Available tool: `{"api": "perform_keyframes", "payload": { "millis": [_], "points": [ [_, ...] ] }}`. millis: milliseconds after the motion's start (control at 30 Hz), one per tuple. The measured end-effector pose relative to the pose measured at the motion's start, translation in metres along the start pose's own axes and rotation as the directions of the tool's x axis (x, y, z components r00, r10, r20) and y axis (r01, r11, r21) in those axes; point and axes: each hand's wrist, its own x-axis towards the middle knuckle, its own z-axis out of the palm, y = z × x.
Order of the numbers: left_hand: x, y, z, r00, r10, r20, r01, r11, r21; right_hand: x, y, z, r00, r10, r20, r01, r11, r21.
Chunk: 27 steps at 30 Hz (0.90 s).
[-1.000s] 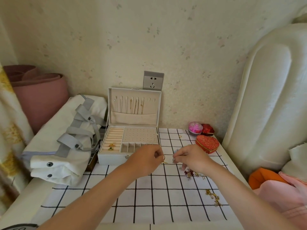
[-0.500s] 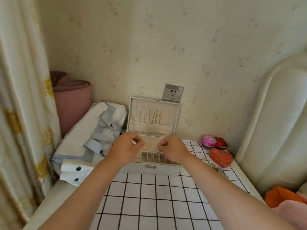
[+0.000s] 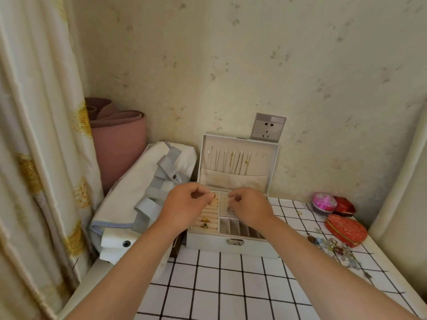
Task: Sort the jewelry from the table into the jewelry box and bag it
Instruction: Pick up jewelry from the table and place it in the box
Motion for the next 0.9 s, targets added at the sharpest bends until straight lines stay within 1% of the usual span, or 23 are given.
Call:
{"api": "perform_keyframes", "payload": {
  "millis": [33,100,167,200,267,367,400,467,533,600,633,733,767,800,867,900],
  "points": [
    [0.000,0.002,0.000,1.000,-0.024,-0.012,0.023,0.998,-0.058,-0.002,-0.006,-0.002,0.998,-0.054,-0.029,0.057,0.995,0.086],
    [0.000,0.003,0.001,0.997,-0.081,-0.015,0.078,0.984,-0.160,-0.008,-0.019,-0.006,0.982,-0.177,-0.072,0.191,0.937,0.292],
    [0.002,0.002,0.001,0.990,-0.141,-0.010,0.134,0.960,-0.245,-0.016,-0.031,-0.010,0.964,-0.262,-0.046,0.255,0.863,0.436],
    [0.003,0.001,0.001,0.985,-0.173,-0.012,0.162,0.944,-0.286,-0.019,-0.036,-0.011,0.956,-0.291,-0.019,0.266,0.843,0.468],
    [0.005,-0.001,0.000,0.974,-0.227,-0.012,0.209,0.913,-0.350,-0.023,-0.044,-0.010,0.948,-0.319,0.005,0.281,0.841,0.462],
    [0.005,0.000,0.002,0.963,-0.263,0.065,0.266,0.871,-0.413,-0.020,-0.046,-0.010,0.954,-0.290,-0.081,0.295,0.850,0.436],
    [0.005,0.000,0.003,0.960,-0.266,0.090,0.278,0.856,-0.436,-0.018,-0.045,-0.011,0.957,-0.272,-0.098,0.286,0.841,0.460],
    [0.008,0.002,0.002,0.962,-0.256,0.095,0.271,0.848,-0.455,-0.015,-0.046,-0.014,0.969,-0.237,-0.066,0.233,0.804,0.547],
    [0.010,0.002,-0.002,0.972,-0.217,0.088,0.233,0.876,-0.422,-0.014,-0.047,-0.019,0.980,-0.194,0.033,0.131,0.768,0.627],
    [0.012,0.001,-0.006,0.985,-0.141,0.100,0.165,0.936,-0.309,-0.014,-0.046,-0.022,0.976,-0.155,0.152,0.011,0.736,0.676],
    [0.012,0.000,-0.007,0.989,-0.106,0.106,0.131,0.957,-0.259,-0.015,-0.045,-0.022,0.972,-0.139,0.190,-0.034,0.714,0.699],
    [0.011,-0.005,-0.006,0.997,-0.047,0.062,0.058,0.979,-0.197,-0.015,-0.044,-0.020,0.973,-0.093,0.211,-0.104,0.637,0.763],
    [0.012,-0.007,-0.005,0.999,-0.042,0.035,0.047,0.983,-0.176,-0.015,-0.044,-0.018,0.976,-0.085,0.199,-0.100,0.637,0.765],
    [0.012,-0.010,-0.005,0.999,-0.043,0.011,0.045,0.987,-0.154,-0.015,-0.044,-0.016,0.980,-0.085,0.179,-0.079,0.659,0.748],
    [0.014,-0.015,-0.004,0.999,-0.046,-0.012,0.044,0.993,-0.109,-0.015,-0.043,-0.011,0.986,-0.098,0.131,-0.015,0.742,0.670],
    [0.015,-0.018,-0.003,0.999,-0.036,-0.013,0.035,0.998,-0.057,-0.014,-0.042,-0.007,0.990,-0.100,0.104,0.014,0.784,0.621]
  ]
}}
